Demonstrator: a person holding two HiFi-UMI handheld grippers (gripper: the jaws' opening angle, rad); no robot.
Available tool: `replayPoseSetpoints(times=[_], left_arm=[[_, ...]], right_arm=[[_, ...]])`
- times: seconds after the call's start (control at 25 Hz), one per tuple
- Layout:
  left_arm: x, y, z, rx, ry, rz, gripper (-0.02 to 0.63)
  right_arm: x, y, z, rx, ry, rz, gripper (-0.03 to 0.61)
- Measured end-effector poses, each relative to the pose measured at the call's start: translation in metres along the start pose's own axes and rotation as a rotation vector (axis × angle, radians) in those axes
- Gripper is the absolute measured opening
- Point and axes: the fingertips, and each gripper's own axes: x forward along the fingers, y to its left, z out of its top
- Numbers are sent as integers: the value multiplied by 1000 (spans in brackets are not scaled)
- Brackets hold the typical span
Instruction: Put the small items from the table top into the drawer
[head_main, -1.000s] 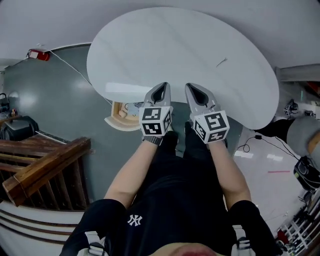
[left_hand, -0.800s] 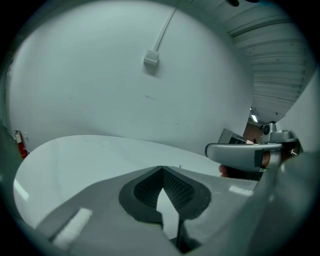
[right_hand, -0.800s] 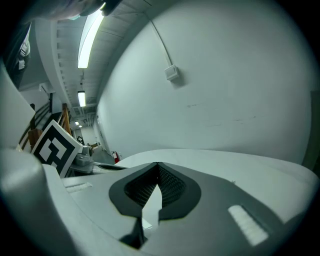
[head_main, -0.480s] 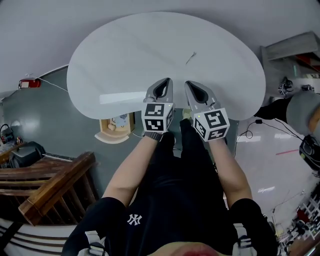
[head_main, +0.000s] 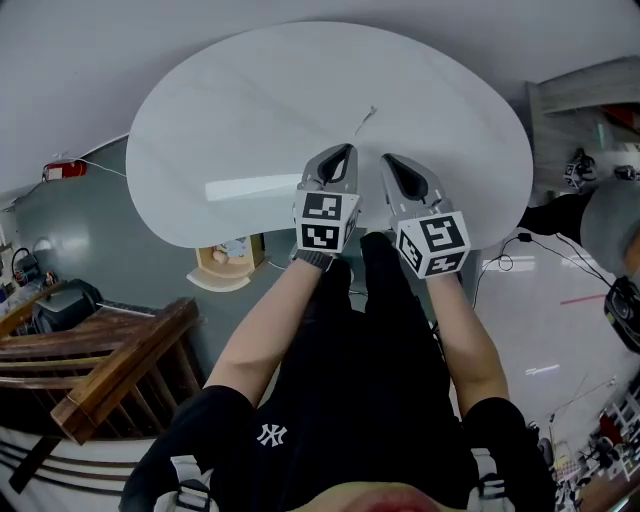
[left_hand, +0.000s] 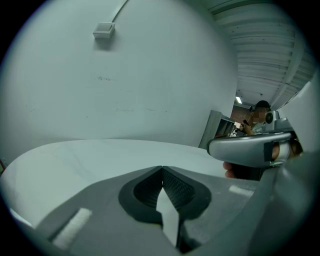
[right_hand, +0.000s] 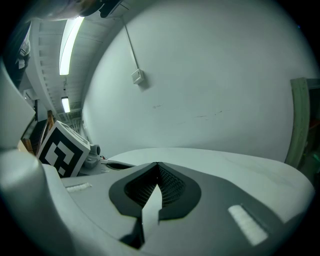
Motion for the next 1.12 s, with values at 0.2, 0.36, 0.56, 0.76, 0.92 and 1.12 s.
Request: replayPoseSetpoints(times=[0.2,0.36,0.56,0.76,0.92,1.12], left_arm=[[29,0,0,23,37,-1,17],[51,1,1,38,66,-4,29],[76,2,-3,55,106,-18,58],[98,6,-11,79,144,-17,69],[115,11,-19,107,191,-12,77],[130,11,-26,124,224,-14,84]], right_arm=[[12,-20,-3,18,14,7,23],[23,-36,-2,32,22,12,23],[34,-50,-6,53,34,16,23],[43,-57,-16,74,52,21,23],[47,-66,-23,89,66,21,23],[49,-76,-26,99,72,16,23]])
